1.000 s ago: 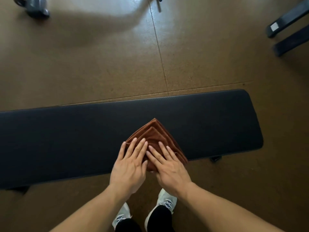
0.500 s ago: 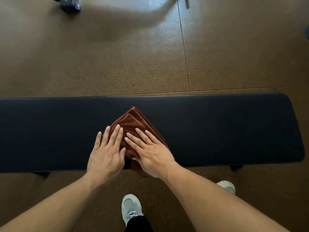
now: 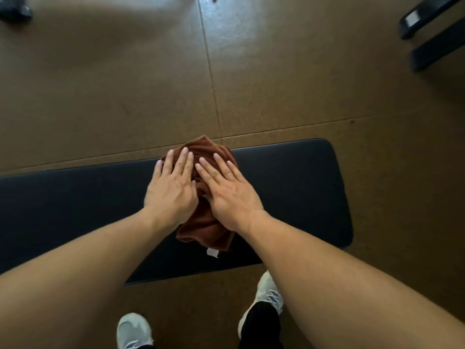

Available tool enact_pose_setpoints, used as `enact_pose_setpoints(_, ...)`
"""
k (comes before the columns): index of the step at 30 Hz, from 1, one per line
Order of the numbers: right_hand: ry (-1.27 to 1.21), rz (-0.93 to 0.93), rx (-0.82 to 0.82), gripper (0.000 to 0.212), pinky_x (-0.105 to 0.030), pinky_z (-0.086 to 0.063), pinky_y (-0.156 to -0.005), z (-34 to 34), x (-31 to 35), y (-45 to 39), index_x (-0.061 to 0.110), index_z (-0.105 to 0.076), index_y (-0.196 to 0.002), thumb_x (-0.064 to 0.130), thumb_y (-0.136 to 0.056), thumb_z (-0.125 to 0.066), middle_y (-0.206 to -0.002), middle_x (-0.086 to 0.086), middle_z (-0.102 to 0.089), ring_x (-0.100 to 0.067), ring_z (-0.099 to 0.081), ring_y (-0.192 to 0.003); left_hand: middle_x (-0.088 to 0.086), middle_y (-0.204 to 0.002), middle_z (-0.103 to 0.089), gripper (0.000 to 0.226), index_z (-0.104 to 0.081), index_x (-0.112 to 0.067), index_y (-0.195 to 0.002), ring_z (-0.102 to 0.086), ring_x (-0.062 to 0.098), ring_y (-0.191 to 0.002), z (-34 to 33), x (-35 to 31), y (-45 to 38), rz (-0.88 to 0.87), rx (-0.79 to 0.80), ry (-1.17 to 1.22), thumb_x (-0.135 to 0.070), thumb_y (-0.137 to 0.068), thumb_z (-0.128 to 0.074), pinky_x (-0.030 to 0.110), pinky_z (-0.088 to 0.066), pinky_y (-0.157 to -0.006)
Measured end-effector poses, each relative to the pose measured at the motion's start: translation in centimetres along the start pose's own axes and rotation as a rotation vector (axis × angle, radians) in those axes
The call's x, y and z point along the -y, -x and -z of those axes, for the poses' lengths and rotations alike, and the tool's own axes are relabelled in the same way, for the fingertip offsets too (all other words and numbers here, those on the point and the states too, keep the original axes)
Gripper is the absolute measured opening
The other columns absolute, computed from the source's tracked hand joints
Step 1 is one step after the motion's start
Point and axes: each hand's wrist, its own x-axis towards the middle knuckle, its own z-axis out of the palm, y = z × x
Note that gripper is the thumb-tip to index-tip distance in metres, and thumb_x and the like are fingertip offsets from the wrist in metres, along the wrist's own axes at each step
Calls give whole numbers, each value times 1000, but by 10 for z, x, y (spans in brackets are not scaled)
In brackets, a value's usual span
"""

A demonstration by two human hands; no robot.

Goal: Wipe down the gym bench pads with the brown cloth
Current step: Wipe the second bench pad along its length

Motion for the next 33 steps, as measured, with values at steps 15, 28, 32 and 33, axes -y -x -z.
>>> enact_pose_setpoints(15,-213,-319,-180,63,-37,5,-128,-6,-178,165,27,-8,-164,41,-106,-28,-172,12,3,-10,21,-156,1,-172,7,61,2,-20,-163,17,24,-157,-22,-231,-26,-382,-80,24,-37,-109,-20,48,4,-128)
enact_pose_setpoints(28,-49,-218,-98,65,-46,-5,-127,-84,-26,192,29,-21,-163,42,-102,-38,-173,3,-15,-23,-1,-161,2,-171,-7,61,-14,-18,-163,2,23,-159,-85,-101,104,-330,-79,9,-43,-109,-26,48,-2,-127)
enact_pose_setpoints(32,-47,-161,-42,64,-48,-3,-126,-94,45,156,31,-18,-164,45,-104,-36,-173,4,-10,-24,4,-160,1,-171,-11,61,-19,-18,-162,-2,23,-159,-90,-25,130,-260,-107,6,-41,-107,-27,49,-4,-127)
enact_pose_setpoints(33,-48,-145,-29,64,-48,-2,-126,-97,67,145,31,-17,-164,46,-105,-34,-173,4,-8,-24,5,-160,1,-171,-11,61,-20,-17,-162,-3,23,-159,-91,-4,138,-234,-112,3,-41,-106,-26,50,-5,-127)
